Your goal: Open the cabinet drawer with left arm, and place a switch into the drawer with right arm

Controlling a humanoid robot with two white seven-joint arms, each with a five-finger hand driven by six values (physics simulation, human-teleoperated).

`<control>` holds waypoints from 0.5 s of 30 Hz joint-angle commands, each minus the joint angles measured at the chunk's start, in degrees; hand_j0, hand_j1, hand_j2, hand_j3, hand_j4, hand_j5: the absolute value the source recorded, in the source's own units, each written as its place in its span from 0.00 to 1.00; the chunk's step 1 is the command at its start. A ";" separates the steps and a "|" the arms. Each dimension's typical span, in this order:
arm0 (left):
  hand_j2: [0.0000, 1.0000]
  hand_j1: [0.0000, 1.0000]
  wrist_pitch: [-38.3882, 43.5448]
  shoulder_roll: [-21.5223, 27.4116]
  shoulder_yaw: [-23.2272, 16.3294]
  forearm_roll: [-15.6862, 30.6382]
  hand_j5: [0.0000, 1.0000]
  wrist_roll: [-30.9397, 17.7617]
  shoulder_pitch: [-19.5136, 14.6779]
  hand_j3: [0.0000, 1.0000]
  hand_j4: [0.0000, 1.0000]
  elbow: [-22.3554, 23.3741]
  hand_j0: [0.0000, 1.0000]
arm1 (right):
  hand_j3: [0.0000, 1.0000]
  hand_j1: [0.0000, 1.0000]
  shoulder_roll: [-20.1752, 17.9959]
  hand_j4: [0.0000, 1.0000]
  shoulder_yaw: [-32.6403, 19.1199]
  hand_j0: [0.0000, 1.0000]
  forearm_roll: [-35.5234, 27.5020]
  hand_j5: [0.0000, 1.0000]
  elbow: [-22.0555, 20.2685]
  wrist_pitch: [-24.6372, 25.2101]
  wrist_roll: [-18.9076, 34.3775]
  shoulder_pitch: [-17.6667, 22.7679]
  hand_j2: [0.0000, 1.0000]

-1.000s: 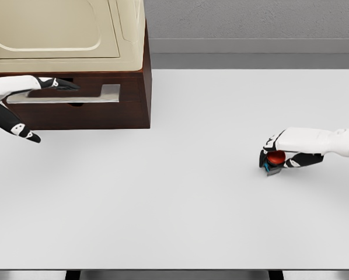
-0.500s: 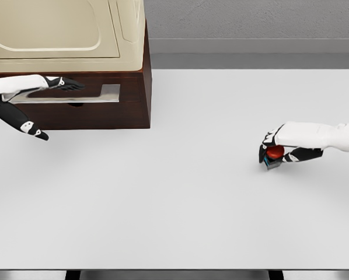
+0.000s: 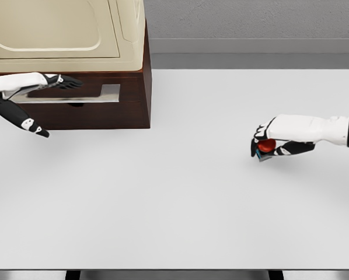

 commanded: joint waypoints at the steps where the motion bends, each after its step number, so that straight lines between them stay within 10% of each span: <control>1: 1.00 1.00 0.08 0.03 0.10 0.40 1.00 0.01 0.00 1.00 1.00 0.41 1.00 | 0.51 0.51 0.44 0.51 -0.03 0.51 -0.40 0.51 -0.04 0.15 -0.01 0.00 0.51; 15: 0.98 0.98 0.08 -1.20 0.10 0.85 0.98 0.01 0.97 0.98 0.98 0.41 0.98 | 0.51 0.51 2.37 0.51 0.15 0.51 -0.40 0.51 -0.66 0.15 -0.01 -1.32 0.51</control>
